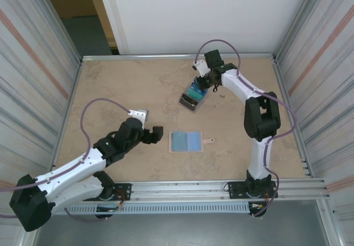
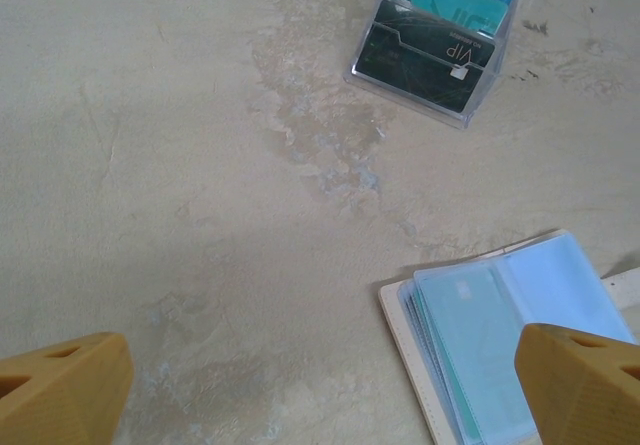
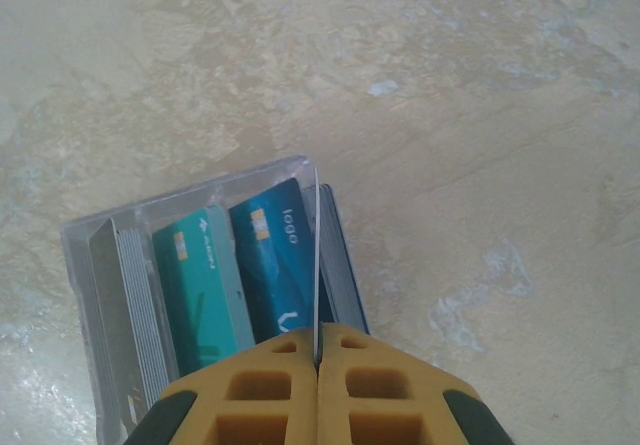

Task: Take the credit cards out of the card holder

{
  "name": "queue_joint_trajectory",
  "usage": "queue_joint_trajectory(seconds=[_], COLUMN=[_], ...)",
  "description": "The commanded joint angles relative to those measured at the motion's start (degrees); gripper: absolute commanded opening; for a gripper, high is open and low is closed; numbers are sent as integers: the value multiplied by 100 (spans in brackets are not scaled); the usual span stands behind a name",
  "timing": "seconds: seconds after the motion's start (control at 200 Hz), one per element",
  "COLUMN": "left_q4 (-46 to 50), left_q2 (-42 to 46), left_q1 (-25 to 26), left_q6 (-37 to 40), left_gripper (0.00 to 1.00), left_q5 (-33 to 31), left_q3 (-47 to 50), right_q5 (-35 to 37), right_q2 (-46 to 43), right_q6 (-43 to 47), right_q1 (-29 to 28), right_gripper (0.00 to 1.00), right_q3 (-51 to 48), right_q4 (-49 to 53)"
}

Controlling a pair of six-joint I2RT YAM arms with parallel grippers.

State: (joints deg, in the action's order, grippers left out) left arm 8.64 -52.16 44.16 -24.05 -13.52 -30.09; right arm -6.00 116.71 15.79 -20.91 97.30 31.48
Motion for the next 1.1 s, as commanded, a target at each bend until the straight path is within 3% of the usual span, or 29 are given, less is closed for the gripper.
queue_joint_trajectory(seconds=[0.0,0.311,0.897,1.092], left_q4=[-126,-100,-88,-118], left_q2=[22,39,57,36], left_q1=[-74,-140,-171,-163], left_q6=[-12,32,24,25], left_gripper=[99,99,99,99], left_q5=[78,135,198,241], left_q3=[74,55,20,12], right_q5=[291,251,-693,-520], right_q2=[193,412,452,428], right_q6=[342,374,534,542], right_q1=[-109,-166,-195,-247], right_gripper=[0,1,2,3], right_q3=[129,237,307,273], right_q4=[-64,91,955,1019])
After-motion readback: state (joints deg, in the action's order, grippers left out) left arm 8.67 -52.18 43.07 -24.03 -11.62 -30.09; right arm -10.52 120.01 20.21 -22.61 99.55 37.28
